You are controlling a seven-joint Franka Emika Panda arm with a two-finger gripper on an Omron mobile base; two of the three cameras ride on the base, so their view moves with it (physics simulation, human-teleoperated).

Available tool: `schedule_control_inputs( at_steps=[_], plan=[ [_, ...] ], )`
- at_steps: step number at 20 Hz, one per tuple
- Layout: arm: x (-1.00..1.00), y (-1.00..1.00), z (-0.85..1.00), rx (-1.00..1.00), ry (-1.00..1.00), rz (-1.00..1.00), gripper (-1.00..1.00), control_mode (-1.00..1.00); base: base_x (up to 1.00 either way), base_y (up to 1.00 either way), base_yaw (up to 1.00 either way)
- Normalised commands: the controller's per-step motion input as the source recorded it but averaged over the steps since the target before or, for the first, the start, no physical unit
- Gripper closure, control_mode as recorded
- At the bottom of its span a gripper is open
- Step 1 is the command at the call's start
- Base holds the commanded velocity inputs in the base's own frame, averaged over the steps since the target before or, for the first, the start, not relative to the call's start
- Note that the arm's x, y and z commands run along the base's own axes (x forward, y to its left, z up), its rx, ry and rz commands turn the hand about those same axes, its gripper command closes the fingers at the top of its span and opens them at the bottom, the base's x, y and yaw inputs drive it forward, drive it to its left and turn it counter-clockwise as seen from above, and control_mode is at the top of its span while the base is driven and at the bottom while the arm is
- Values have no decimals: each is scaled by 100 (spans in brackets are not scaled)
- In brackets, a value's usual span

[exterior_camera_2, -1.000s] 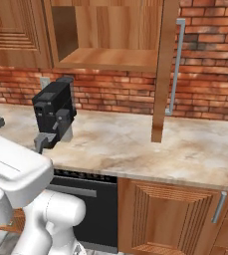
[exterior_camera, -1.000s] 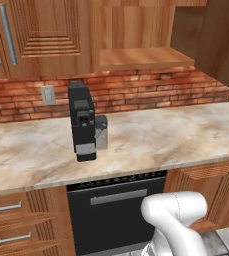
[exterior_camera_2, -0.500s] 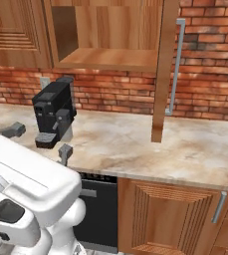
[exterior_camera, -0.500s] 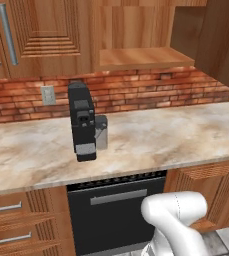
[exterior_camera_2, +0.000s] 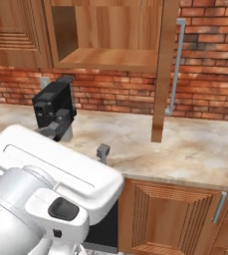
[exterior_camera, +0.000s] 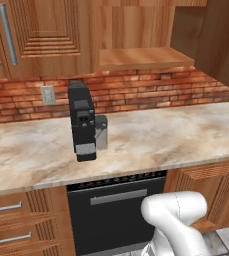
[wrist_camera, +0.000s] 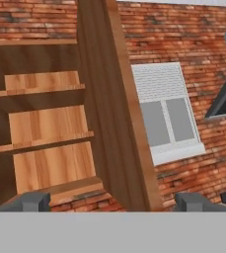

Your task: Open the cabinet. Pick the bar soap and place it next to the sink. Then close the cabinet.

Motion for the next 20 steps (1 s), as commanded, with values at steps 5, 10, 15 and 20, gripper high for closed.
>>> schedule_control_inputs(
  at_steps=[5,10,15,20],
  plan=[
    [18,-15,-4,0,-3,14,-100,-100,0,0,0],
    [3,-20,-1,0,-3,25,-100,-100,0,0,0],
    [16,-11,-3,0,0,25,-100,-100,0,0,0],
    [39,-19,-5,0,0,26,-100,-100,0,0,0]
  ],
)
